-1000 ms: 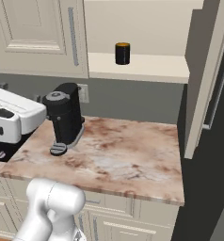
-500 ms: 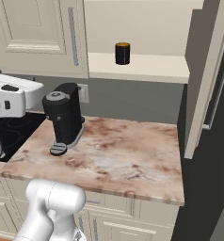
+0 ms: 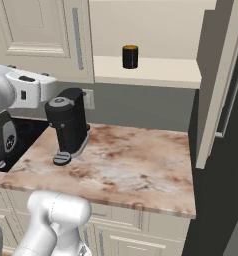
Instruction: Open the cabinet directly in front. Then move the beer and the mug to the dining counter with the jar on it.
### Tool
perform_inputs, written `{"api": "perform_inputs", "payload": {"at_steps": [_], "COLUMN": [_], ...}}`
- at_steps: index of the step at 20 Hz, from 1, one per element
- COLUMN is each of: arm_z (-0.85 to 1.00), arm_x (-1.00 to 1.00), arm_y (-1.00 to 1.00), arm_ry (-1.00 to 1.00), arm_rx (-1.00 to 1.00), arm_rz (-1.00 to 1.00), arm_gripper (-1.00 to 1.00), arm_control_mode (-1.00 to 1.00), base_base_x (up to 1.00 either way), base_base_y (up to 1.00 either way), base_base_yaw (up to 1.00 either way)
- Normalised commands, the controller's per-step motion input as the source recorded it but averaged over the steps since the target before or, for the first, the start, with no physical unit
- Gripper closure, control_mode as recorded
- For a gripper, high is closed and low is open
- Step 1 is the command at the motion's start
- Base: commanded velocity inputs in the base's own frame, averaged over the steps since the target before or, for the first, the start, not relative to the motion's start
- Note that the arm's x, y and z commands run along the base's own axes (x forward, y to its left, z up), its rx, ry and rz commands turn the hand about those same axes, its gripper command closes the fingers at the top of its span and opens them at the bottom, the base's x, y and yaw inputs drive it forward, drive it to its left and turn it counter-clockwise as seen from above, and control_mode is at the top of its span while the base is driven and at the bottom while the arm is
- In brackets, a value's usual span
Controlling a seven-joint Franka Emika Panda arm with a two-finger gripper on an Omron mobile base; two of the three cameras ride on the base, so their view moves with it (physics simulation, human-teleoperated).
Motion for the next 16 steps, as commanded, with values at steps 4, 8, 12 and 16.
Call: {"api": "perform_inputs", "payload": {"at_steps": [4, 8, 12, 16], "arm_z": [0.00, 0.00, 0.00, 0.00], "arm_x": [0.44, 0.33, 0.49, 0.64], "arm_y": [-0.09, -0.13, -0.05, -0.01], "arm_ry": [0.00, 0.00, 0.06, 0.09], "arm_rx": [0.00, 0.00, 0.00, 0.00], "arm_rz": [-0.05, -0.02, 0.00, 0.00], "arm_gripper": [-1.00, -1.00, -1.00, -1.00], "arm_control_mode": [-1.00, -1.00, -1.00, -1.00], "base_base_x": [0.00, 0.00, 0.00, 0.00], "base_base_y": [0.00, 0.00, 0.00, 0.00], "base_base_yaw": [0.00, 0.00, 0.00, 0.00]}}
